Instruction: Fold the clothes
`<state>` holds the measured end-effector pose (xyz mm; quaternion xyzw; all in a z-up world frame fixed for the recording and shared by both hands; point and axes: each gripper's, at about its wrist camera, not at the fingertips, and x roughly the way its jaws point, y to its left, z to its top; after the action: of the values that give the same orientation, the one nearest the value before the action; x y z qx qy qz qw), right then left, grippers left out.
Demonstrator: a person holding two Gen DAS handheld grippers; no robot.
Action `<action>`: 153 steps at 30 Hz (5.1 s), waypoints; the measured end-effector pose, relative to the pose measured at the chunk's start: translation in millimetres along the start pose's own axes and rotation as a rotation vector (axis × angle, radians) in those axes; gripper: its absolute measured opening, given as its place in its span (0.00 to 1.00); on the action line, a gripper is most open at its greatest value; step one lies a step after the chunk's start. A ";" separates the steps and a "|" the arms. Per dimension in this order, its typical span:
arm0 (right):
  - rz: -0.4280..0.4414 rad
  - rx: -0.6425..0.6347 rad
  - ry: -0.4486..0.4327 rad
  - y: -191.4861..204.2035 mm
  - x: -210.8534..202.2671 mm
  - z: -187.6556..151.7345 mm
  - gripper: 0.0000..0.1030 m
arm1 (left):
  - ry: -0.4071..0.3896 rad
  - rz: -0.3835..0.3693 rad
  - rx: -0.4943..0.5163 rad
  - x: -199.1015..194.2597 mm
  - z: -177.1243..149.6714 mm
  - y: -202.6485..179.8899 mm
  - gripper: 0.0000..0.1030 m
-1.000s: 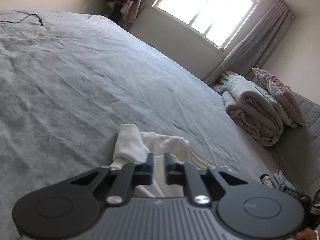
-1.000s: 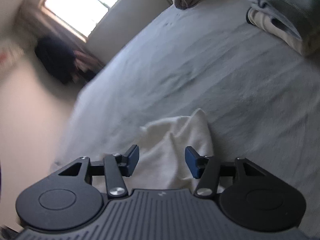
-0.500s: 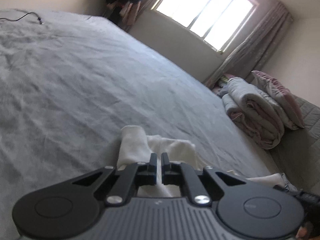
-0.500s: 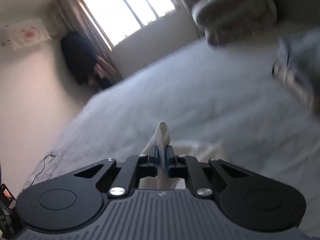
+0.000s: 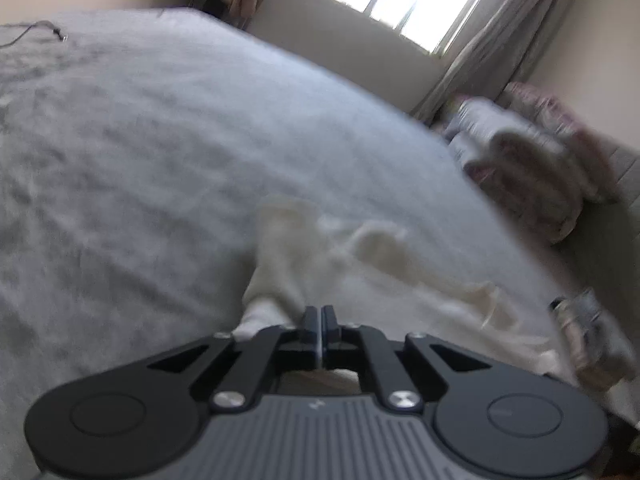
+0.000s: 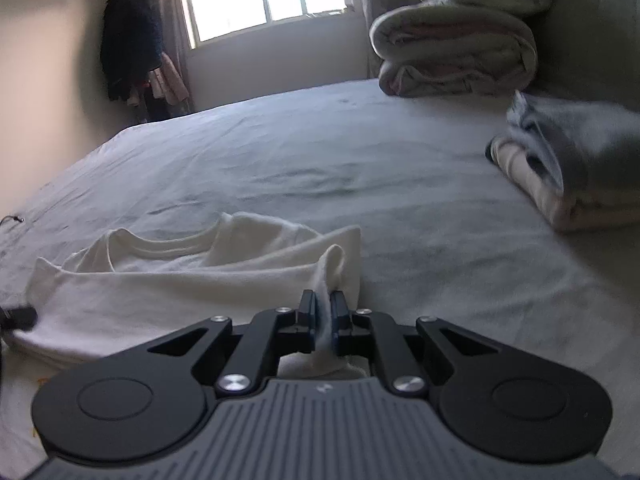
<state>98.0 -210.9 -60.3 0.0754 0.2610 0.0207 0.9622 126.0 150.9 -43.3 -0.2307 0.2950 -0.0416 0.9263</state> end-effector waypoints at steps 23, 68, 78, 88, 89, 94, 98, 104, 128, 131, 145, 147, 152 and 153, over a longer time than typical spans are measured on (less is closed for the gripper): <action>-0.076 -0.044 0.041 -5.2 7.3 -6.9 0.13 | 0.227 0.057 0.118 -8.0 -1.8 1.5 0.02; 0.547 -0.756 0.000 238.0 7.2 -53.3 0.08 | 0.176 -0.160 -0.045 90.8 59.1 57.3 0.08; 0.553 -0.533 0.012 194.3 -10.6 -21.9 0.28 | 0.044 -0.163 0.051 36.6 64.5 49.3 0.14; 0.207 -0.325 0.032 61.8 10.5 8.8 0.28 | 0.194 -0.279 0.337 37.4 39.3 21.6 0.14; 0.164 -0.301 0.043 45.9 13.6 9.4 0.28 | 0.194 -0.266 0.356 36.3 35.8 24.1 0.13; 0.071 -0.174 0.078 -8.2 9.9 -0.7 0.26 | 0.195 -0.213 0.316 24.4 34.4 28.4 0.05; 0.093 -0.152 0.073 -5.1 -9.5 3.7 0.32 | 0.190 -0.202 0.377 8.6 26.7 10.1 0.17; 0.040 -0.152 0.150 -2.5 -17.9 0.5 0.34 | 0.222 -0.098 0.340 -1.4 10.5 -3.9 0.21; 0.173 0.110 0.414 -23.0 -130.6 -27.1 0.63 | 0.474 0.015 0.097 -121.5 -44.5 28.1 0.66; 0.213 0.167 0.458 -37.6 -141.9 -37.8 0.63 | 0.522 -0.043 0.083 -130.4 -47.5 40.3 0.75; 0.574 0.437 0.674 -99.9 -162.3 -88.1 0.66 | 0.673 -0.498 -0.223 -151.3 -80.5 114.9 0.90; 0.614 0.459 0.694 -104.0 -163.7 -94.5 0.66 | 0.679 -0.553 -0.227 -152.6 -85.2 117.5 0.90; 0.691 0.474 0.722 -103.4 -167.4 -104.0 0.66 | 0.676 -0.643 -0.222 -153.5 -95.2 117.4 0.89; 0.705 0.469 0.725 -101.1 -167.8 -105.7 0.66 | 0.677 -0.654 -0.214 -153.8 -96.8 115.8 0.89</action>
<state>-100.2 -309.8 -82.4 0.3583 0.5320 0.3074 0.7029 -62.1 247.8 -84.2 -0.3789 0.4944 -0.3730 0.6876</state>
